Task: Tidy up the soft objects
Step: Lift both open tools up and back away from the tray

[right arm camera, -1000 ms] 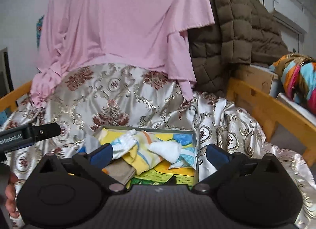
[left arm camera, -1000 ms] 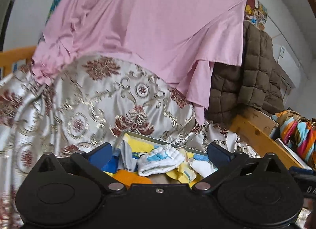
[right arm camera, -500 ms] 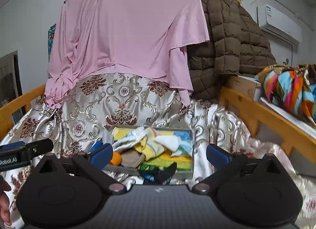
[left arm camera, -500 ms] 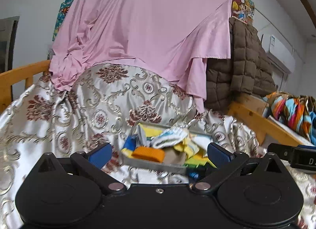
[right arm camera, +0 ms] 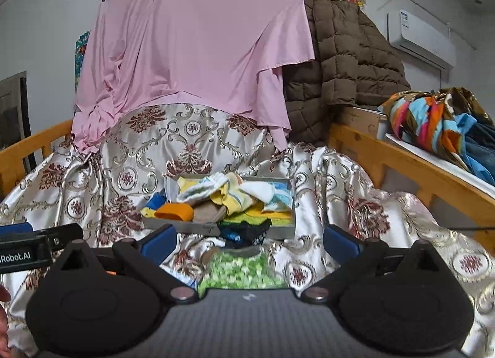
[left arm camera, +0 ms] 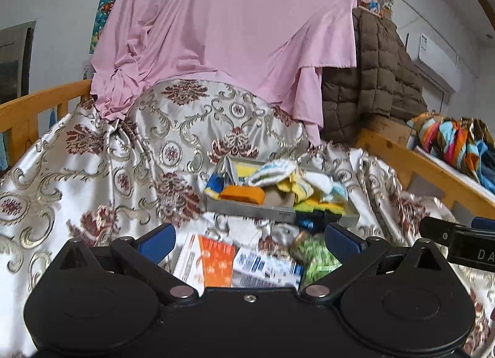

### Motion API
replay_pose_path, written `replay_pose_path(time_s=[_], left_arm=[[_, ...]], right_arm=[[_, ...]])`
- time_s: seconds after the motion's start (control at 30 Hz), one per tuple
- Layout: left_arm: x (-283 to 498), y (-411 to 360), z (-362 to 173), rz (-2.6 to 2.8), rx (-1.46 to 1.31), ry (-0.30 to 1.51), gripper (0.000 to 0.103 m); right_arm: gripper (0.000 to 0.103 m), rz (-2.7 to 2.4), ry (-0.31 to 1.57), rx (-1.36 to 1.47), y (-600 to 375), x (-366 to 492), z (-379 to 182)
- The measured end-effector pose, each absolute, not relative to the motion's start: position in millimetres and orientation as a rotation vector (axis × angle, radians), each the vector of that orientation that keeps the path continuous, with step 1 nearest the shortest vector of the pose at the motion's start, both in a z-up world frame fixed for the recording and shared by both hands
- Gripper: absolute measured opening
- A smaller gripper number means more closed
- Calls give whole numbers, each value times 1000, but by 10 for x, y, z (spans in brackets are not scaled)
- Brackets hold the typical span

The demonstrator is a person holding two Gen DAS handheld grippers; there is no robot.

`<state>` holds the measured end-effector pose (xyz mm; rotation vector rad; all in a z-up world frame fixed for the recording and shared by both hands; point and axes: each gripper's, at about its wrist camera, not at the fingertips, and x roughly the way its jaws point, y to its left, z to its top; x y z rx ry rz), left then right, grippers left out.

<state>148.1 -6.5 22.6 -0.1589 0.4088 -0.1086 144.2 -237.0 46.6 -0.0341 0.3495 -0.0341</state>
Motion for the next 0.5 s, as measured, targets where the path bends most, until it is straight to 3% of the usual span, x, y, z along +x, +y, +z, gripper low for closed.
replay_pose_path(time_s=[0.5], left_arm=[[1054, -79, -43, -51, -73, 518, 102]], right_arm=[[103, -107, 406, 1, -2344, 929, 78]])
